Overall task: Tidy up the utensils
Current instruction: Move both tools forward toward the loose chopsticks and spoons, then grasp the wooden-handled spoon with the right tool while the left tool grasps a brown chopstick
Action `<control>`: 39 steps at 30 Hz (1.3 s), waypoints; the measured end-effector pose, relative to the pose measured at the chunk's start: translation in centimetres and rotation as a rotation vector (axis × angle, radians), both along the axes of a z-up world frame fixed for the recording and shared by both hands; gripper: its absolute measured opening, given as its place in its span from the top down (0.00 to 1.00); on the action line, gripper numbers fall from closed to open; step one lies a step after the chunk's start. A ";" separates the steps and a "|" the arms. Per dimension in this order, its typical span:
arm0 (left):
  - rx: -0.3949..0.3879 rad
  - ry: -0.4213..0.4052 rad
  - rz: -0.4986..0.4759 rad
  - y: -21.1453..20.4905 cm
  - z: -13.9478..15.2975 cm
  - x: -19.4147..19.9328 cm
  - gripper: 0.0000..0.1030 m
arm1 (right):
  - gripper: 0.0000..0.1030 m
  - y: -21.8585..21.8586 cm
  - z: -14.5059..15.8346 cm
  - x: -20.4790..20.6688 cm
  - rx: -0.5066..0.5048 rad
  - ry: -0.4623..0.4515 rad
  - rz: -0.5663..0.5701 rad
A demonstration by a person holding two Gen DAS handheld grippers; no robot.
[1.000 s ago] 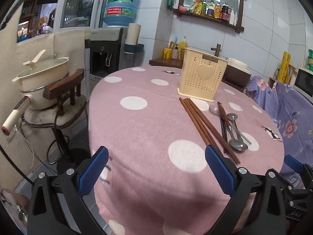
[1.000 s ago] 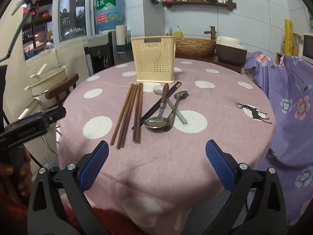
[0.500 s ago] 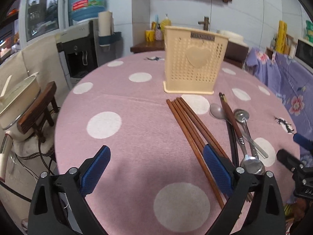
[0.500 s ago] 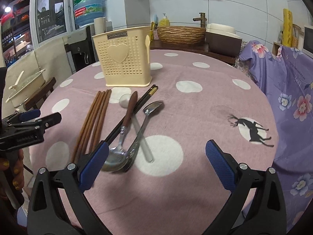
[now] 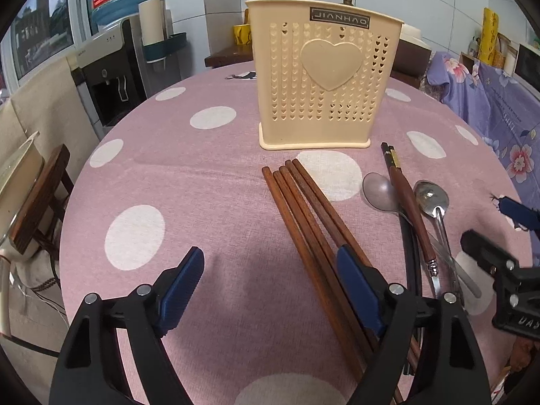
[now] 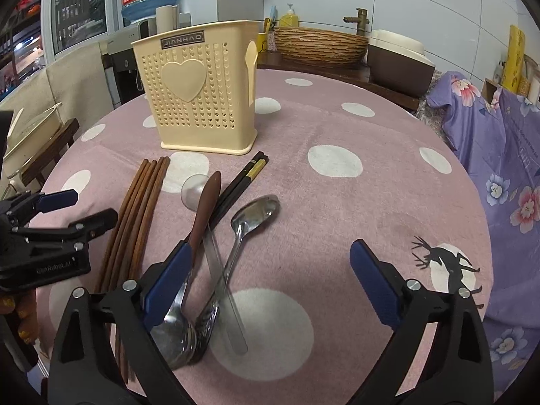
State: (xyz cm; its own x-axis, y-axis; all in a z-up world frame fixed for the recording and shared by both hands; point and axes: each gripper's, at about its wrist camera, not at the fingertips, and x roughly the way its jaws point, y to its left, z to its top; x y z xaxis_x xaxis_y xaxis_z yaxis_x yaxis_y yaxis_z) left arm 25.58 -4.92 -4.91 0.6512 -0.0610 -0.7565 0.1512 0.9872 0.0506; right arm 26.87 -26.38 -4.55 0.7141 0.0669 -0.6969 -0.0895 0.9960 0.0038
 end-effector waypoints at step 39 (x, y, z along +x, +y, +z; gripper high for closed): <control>-0.119 0.115 0.103 3.0 -0.3 4.4 0.42 | 0.84 3.7 -1.2 6.5 0.217 0.141 0.122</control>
